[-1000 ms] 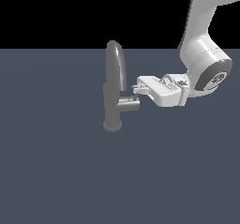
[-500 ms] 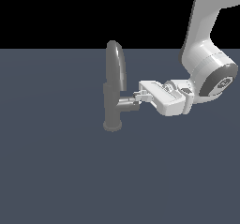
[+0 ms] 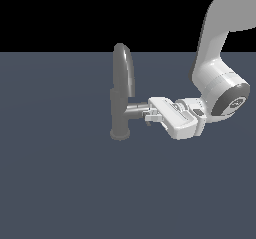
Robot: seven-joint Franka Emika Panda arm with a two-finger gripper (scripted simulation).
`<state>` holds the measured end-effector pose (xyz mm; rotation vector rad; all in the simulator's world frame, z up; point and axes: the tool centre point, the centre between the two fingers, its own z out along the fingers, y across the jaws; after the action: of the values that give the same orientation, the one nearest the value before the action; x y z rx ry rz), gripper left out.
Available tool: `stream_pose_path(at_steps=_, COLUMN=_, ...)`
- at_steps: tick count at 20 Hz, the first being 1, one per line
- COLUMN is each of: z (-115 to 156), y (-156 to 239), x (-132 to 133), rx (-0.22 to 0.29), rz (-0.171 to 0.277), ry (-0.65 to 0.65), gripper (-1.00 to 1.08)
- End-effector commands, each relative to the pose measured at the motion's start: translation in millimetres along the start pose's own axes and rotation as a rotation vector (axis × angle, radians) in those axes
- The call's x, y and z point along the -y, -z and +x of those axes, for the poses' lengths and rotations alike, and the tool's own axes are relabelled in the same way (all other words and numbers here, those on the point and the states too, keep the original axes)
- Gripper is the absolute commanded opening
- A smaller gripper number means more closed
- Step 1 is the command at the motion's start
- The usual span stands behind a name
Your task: Turn on the faucet by rotating a designated handle.
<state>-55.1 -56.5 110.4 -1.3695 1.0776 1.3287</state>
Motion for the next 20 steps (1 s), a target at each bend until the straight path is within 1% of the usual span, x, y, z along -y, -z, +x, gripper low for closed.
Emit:
stream_pose_path(at_steps=1, z=4, y=0, x=1, rx=0.0, rz=0.0, ry=-0.002, gripper=-1.0)
stream_pose_path(at_steps=18, z=67, y=2, x=17, rx=0.0, rz=0.009, ry=-0.032, gripper=-1.0)
stream_pose_path(at_steps=19, z=67, y=2, x=17, rx=0.0, rz=0.009, ry=-0.032, gripper=-1.0)
stream_pose_path(at_steps=20, z=48, y=17, x=20, rx=-0.014, rz=0.022, ry=-0.005, gripper=-1.0)
